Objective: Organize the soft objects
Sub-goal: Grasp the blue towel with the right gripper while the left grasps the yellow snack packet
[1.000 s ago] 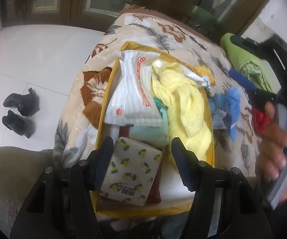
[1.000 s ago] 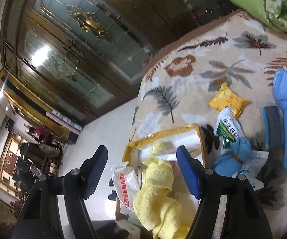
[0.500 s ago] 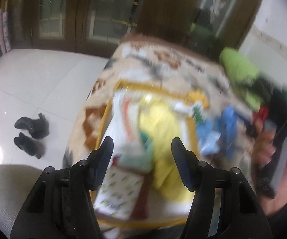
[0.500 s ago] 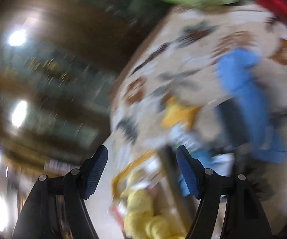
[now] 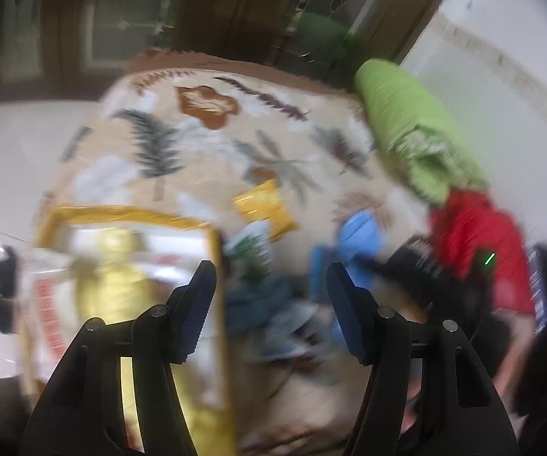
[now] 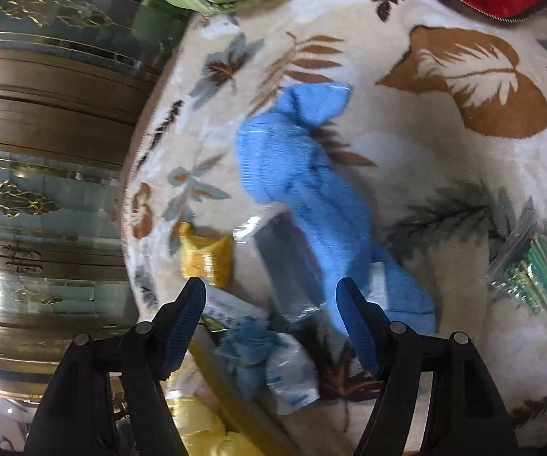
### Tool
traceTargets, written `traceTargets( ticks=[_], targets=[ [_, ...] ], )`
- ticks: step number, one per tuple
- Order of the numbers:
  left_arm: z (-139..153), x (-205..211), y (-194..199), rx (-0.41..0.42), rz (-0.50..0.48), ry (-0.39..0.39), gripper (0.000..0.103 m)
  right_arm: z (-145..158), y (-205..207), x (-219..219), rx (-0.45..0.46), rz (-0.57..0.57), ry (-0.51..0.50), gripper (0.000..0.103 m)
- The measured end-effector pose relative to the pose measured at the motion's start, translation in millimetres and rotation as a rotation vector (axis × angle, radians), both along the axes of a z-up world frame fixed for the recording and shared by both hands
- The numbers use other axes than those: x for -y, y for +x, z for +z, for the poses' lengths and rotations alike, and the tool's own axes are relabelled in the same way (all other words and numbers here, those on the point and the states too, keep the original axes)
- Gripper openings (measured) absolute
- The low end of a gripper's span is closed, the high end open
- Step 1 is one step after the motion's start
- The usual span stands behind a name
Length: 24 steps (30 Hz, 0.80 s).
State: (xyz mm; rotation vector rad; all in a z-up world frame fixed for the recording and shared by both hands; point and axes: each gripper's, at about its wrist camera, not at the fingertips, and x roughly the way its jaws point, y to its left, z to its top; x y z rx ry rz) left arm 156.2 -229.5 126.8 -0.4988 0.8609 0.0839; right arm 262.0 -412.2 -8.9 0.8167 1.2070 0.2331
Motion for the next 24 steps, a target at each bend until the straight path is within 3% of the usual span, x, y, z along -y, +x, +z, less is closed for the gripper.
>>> traceTargets(
  ticks=[3,6,8,11,16,21,24],
  targets=[
    [-10,2,27,-0.015,-0.034,-0.058,0.061,-4,1,12,-0.016,0.01,0.027,0.072],
    [-12,4,39,-0.027,-0.057,-0.044,0.061,3,5,18,0.026,0.063,-0.004,0.072],
    [-8,1,45,-0.028,-0.085,-0.024,0.061,4,1,24,0.03,0.017,-0.005,0.072],
    [-11,-7,58,-0.037,-0.121,-0.04,0.061,8,3,30,0.084,-0.022,0.086,0.072],
    [-27,-14,86,-0.123,-0.163,-0.082,0.061,6,12,25,0.092,-0.034,0.022,0.071],
    [-45,-11,115,-0.187,-0.138,-0.028,0.061,9,14,56,0.104,-0.215,-0.027,0.071],
    [-57,-12,147,-0.24,-0.113,-0.005,0.061,17,38,43,0.119,-0.167,-0.038,0.072]
  ],
)
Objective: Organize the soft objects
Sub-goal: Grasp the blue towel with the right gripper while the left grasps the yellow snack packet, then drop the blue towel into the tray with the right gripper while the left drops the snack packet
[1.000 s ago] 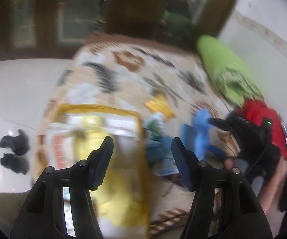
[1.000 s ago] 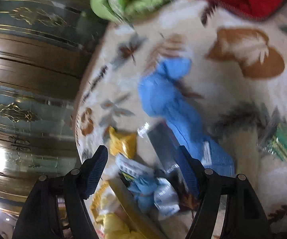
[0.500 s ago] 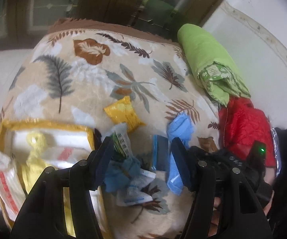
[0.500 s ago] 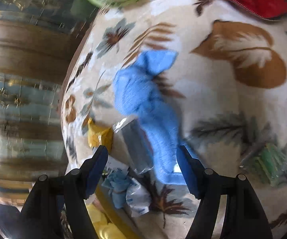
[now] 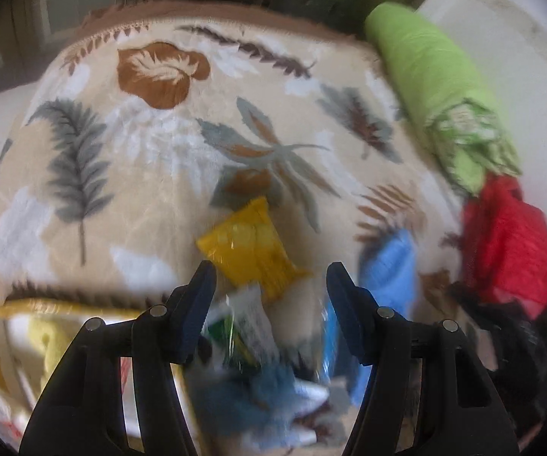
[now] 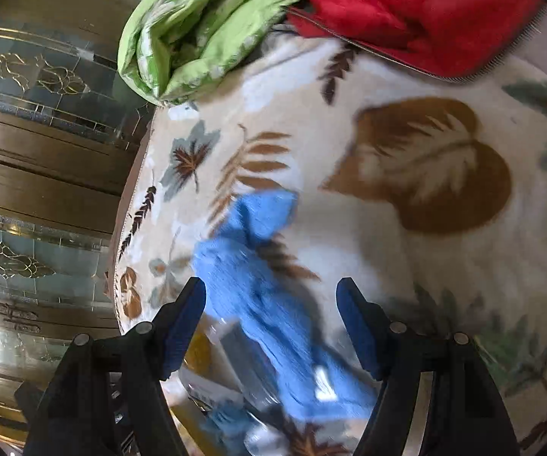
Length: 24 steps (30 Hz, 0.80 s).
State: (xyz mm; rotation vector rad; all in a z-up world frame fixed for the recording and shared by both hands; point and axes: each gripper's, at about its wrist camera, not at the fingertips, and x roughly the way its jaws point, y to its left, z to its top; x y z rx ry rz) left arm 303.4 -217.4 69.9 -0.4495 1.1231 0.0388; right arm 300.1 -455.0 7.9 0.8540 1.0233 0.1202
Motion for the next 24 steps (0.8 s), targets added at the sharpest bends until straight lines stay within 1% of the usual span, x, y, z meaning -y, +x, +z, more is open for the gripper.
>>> traceTargets(
  ticks=[1,2,4,5,6,7,8,9,10,11,13,14,15,17,19,20,21,22,24],
  targets=[
    [-10,-2,10,-0.031,0.026,-0.023,0.061,2,8,-10,0.0,0.04,-0.029,0.072],
    [-16,-2,15,-0.048,0.032,-0.02,0.061,1,16,-26,-0.011,0.1,-0.092,0.072],
    [-36,-2,24,-0.11,0.039,0.014,0.061,-12,20,-43,-0.058,0.159,-0.162,0.072],
    [-46,-2,28,-0.129,0.037,0.011,0.061,-18,21,-46,-0.076,0.172,-0.166,0.072],
    [-55,-5,29,-0.133,0.047,-0.024,0.06,-23,23,-46,-0.094,0.177,-0.165,0.071],
    [-59,-9,29,-0.122,0.064,-0.057,0.053,-26,23,-44,-0.096,0.169,-0.167,0.068],
    [-58,-11,28,-0.111,0.073,-0.07,0.049,-26,21,-42,-0.083,0.163,-0.165,0.062],
    [-56,-12,28,-0.101,0.071,-0.09,0.046,-24,20,-41,-0.057,0.172,-0.159,0.045],
    [-53,-15,27,-0.083,0.073,-0.104,0.045,-21,19,-43,-0.043,0.179,-0.173,0.042],
    [-49,-15,25,-0.066,0.072,-0.105,0.044,-18,18,-46,-0.033,0.18,-0.192,0.04],
    [-38,-17,21,-0.028,0.053,-0.111,0.044,-11,16,-55,0.006,0.212,-0.237,0.026],
    [-34,-18,17,-0.017,0.057,-0.125,0.044,-5,14,-57,0.033,0.218,-0.253,0.022],
    [-26,-21,12,0.003,0.064,-0.145,0.044,-1,12,-55,0.061,0.215,-0.251,0.015],
    [3,-27,2,0.091,0.07,-0.2,0.044,14,3,-47,0.16,0.194,-0.226,0.014],
    [33,-31,-17,0.154,0.054,-0.208,0.044,31,-9,-47,0.254,0.197,-0.208,0.011],
    [51,-36,-32,0.186,0.043,-0.211,0.044,38,-15,-50,0.289,0.207,-0.23,0.011],
    [63,-42,-45,0.207,0.04,-0.218,0.044,41,-15,-56,0.3,0.215,-0.255,0.011],
    [74,-49,-60,0.222,0.041,-0.222,0.044,42,-14,-60,0.3,0.228,-0.26,0.011],
    [95,-70,-96,0.253,0.06,-0.217,0.044,42,-14,-59,0.302,0.242,-0.202,0.009]
  ],
)
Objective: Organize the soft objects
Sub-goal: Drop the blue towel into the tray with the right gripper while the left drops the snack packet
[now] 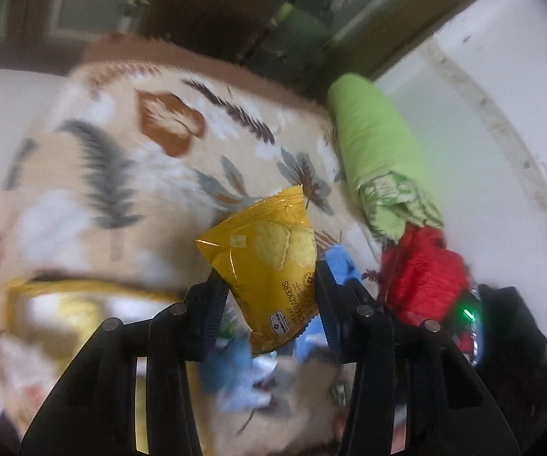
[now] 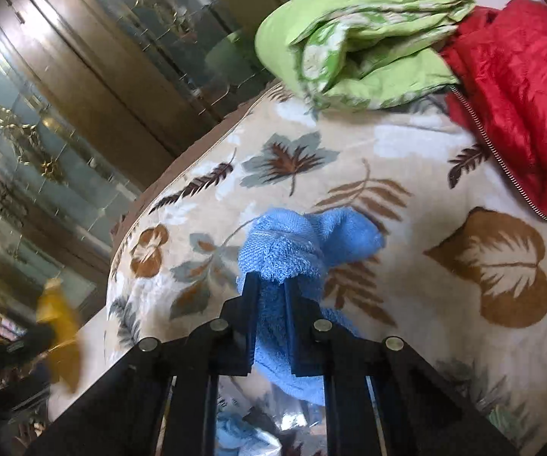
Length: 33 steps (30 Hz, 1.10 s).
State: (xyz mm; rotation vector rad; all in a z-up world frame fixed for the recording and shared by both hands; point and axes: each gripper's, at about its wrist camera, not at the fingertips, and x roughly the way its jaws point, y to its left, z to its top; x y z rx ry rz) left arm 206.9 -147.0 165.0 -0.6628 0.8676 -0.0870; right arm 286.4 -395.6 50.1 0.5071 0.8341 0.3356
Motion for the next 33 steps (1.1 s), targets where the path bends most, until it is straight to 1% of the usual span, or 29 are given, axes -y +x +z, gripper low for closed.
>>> traceTargets(
  ticks=[2,3,4,5,6,7,8,9,10,11,12,13,14,15,16,17,18,19,20,21,22,24,26,27,29,30,31,33],
  targets=[
    [11,-21,-36,0.018,0.026,0.004,0.044,3,-1,1,0.002,-0.004,-0.006,0.009],
    [11,-30,-53,0.019,0.039,0.0,0.044,4,1,4,-0.013,-0.008,0.02,0.01],
    [10,-40,-73,0.02,0.056,0.0,0.044,3,2,10,-0.029,-0.025,0.043,0.015],
    [7,-47,-86,0.023,0.068,0.0,0.044,1,3,15,-0.048,-0.056,0.062,0.015],
    [4,-51,-100,0.031,0.076,-0.005,0.044,-2,1,26,-0.062,-0.085,0.11,0.017],
    [-3,-56,-116,0.042,0.078,-0.02,0.044,-5,0,31,-0.071,-0.095,0.146,0.032],
    [-13,-61,-135,0.052,0.082,-0.046,0.044,-10,4,32,-0.094,-0.101,0.158,0.049],
    [-23,-64,-152,0.06,0.091,-0.066,0.044,-16,7,29,-0.126,-0.114,0.143,0.078],
    [-34,-67,-169,0.071,0.1,-0.077,0.044,-19,10,25,-0.139,-0.12,0.123,0.08],
    [-41,-71,-180,0.078,0.112,-0.088,0.044,-24,16,16,-0.16,-0.092,0.096,0.08],
    [-55,-78,-193,0.077,0.139,-0.13,0.044,-27,19,7,-0.18,-0.06,0.056,0.079],
    [-65,-83,-197,0.053,0.159,-0.174,0.044,-30,21,-5,-0.21,-0.044,-0.04,0.077],
    [-74,-90,-197,0.015,0.177,-0.206,0.044,-32,21,-13,-0.217,-0.053,-0.142,0.077],
    [-75,-95,-197,0.012,0.191,-0.196,0.044,-33,22,-14,-0.217,-0.068,-0.183,0.076],
    [-73,-99,-199,0.02,0.213,-0.172,0.044,-37,23,-12,-0.233,-0.091,-0.214,0.065],
    [-69,-103,-202,0.037,0.229,-0.168,0.044,-43,25,-10,-0.265,-0.097,-0.21,0.053],
    [-67,-105,-204,0.059,0.23,-0.184,0.044,-48,25,-9,-0.288,-0.085,-0.192,0.038],
    [-66,-105,-205,0.074,0.225,-0.201,0.044,-50,25,-9,-0.296,-0.075,-0.191,0.036],
    [-66,-103,-205,0.079,0.214,-0.206,0.044,-48,24,-13,-0.285,-0.066,-0.221,0.032],
    [-66,-100,-204,0.072,0.203,-0.194,0.044,-42,22,-19,-0.266,-0.056,-0.273,0.024],
    [-67,-97,-203,0.061,0.194,-0.18,0.044,-33,17,-25,-0.244,-0.055,-0.303,0.016],
    [-72,-94,-203,0.049,0.174,-0.188,0.044,-10,4,-25,-0.17,-0.071,-0.287,0.014],
    [-73,-95,-205,0.045,0.161,-0.183,0.044,21,-23,-25,-0.055,-0.059,-0.228,0.014],
    [-72,-95,-204,0.045,0.155,-0.179,0.044,36,-40,-28,0.004,-0.036,-0.196,0.014],
    [-71,-96,-198,0.044,0.117,-0.224,0.044,52,-69,-38,0.083,0.068,-0.091,0.014],
    [-71,-97,-191,0.038,0.09,-0.263,0.044,56,-83,-50,0.115,0.16,-0.028,0.014],
    [-73,-95,-180,0.01,0.061,-0.277,0.044,58,-95,-63,0.137,0.223,-0.007,0.014],
    [-73,-90,-160,-0.055,0.03,-0.201,0.044,58,-115,-94,0.15,0.34,-0.001,0.014]
  ],
)
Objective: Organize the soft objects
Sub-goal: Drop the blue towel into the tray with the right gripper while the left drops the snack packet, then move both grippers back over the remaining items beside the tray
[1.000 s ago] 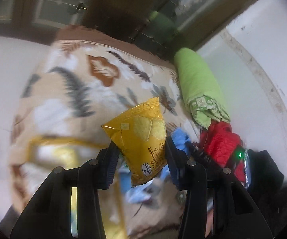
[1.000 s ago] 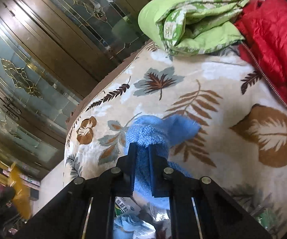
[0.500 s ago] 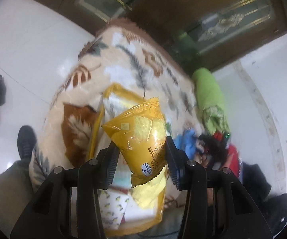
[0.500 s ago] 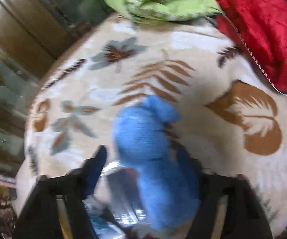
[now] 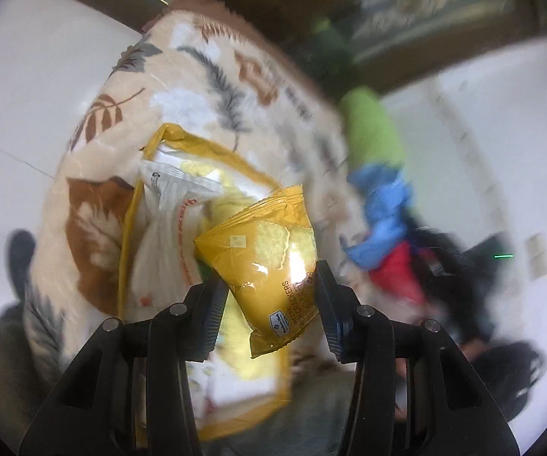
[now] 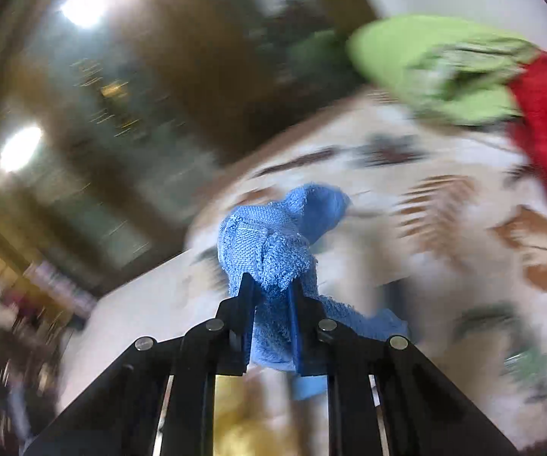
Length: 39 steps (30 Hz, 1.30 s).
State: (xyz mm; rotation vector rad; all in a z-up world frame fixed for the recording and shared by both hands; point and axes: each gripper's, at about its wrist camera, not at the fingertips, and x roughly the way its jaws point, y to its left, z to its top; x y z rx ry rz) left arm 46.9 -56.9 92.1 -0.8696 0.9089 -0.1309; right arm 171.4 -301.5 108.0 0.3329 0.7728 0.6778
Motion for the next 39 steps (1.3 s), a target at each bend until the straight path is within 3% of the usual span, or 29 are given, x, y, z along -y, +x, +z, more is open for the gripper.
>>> traceTargets(
  ticks=[4,7,9,10,12,14,17,19,20,21,23,27,31,34,39],
  targets=[
    [-22,0,51,-0.095,-0.099,-0.005,0.044,-27,-11,-50,-0.101,0.112,-0.088,0.015],
    [-37,3,68,-0.086,-0.123,0.128,0.044,-54,1,-71,-0.174,0.121,-0.194,0.018],
    [-58,0,69,-0.115,-0.1,-0.007,0.044,-76,13,-72,-0.237,0.114,-0.215,0.02],
    [-59,2,69,-0.112,-0.094,-0.025,0.044,-84,19,-71,-0.26,0.114,-0.209,0.022],
    [-54,8,73,-0.11,-0.106,0.057,0.045,-94,27,-72,-0.297,0.139,-0.206,0.029],
    [-53,11,75,-0.114,-0.104,0.068,0.045,-98,22,-73,-0.311,0.149,-0.199,0.038],
    [-49,1,68,-0.091,-0.04,0.011,0.045,-88,17,-63,-0.287,0.157,-0.127,0.041],
    [-32,-6,54,-0.01,0.024,0.019,0.048,-78,13,-54,-0.254,0.149,-0.055,0.058],
    [-24,-8,46,0.027,0.042,0.022,0.053,-72,10,-50,-0.233,0.142,-0.04,0.061],
    [-17,-9,40,0.058,0.056,0.018,0.067,-70,11,-51,-0.216,0.14,-0.033,0.063],
    [-11,-11,25,0.102,0.083,0.006,0.07,-66,6,-49,-0.201,0.143,-0.024,0.063],
    [-17,-4,6,0.075,0.115,-0.001,0.07,-60,-1,-49,-0.188,0.161,-0.012,0.063],
    [-6,19,-35,0.08,0.179,0.14,0.07,-51,-6,-46,-0.149,0.161,0.019,0.064],
    [-7,38,-71,0.072,0.204,0.198,0.07,-48,-9,-49,-0.145,0.166,0.017,0.063],
    [-4,63,-91,0.055,0.232,0.342,0.07,-31,-24,-37,-0.073,0.132,0.022,0.064]
  ],
)
